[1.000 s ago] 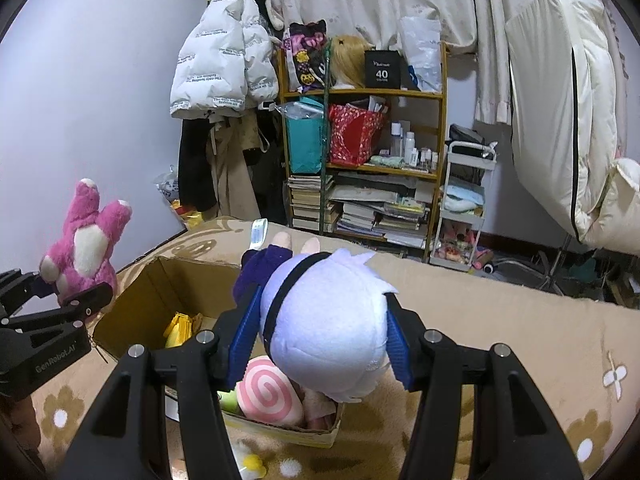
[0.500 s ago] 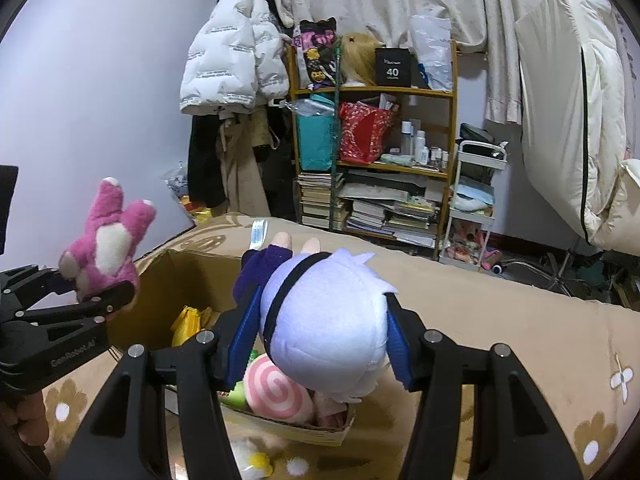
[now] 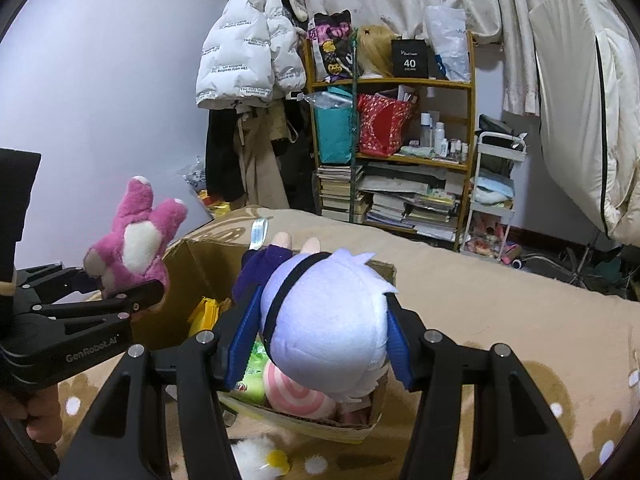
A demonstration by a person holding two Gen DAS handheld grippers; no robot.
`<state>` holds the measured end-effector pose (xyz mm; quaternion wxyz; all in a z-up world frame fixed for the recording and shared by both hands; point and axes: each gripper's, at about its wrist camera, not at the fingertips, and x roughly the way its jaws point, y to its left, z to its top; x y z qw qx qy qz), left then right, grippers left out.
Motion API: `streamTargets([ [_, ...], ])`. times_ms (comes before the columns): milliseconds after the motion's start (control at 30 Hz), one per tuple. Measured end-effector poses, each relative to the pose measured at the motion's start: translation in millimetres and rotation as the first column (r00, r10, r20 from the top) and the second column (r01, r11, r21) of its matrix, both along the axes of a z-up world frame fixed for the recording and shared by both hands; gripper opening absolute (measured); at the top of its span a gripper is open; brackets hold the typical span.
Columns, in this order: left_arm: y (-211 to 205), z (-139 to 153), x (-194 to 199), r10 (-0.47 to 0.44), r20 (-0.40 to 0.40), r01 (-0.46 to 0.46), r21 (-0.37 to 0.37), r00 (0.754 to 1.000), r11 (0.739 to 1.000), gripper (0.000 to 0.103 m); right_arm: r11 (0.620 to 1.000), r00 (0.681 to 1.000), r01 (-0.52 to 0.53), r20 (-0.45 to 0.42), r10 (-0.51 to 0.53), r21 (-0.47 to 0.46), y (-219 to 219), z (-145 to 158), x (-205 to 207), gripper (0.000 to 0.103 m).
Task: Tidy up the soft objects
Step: 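Carry the bunny and the doll over the box and lower them inside, then open both tools to release the bunny and the doll into the box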
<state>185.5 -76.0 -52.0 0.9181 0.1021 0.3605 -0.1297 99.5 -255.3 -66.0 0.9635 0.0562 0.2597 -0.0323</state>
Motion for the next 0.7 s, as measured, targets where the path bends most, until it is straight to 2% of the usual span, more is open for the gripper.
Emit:
streamTargets([
  [133,-0.2,-5.0,2.2,-0.005,-0.026,0.005,-0.001,1.000,1.000,0.049,1.000,1.000,-0.007,-0.006,0.007,0.014,-2.9,-3.3,1.6,0.060],
  [333,-2.4,-12.5,4.0,-0.018,-0.065,0.018,-0.001,0.998,1.000,0.051,0.996,0.999,-0.028,-0.035,0.031,0.089,-11.9,-11.4,7.4,0.061],
  [700,4.8,-16.8,7.0,0.010,-0.096,-0.009,0.011,0.995,1.000,0.057,0.989,0.996,-0.037,-0.079,0.048,0.141,-18.8,-22.6,12.5,0.064],
])
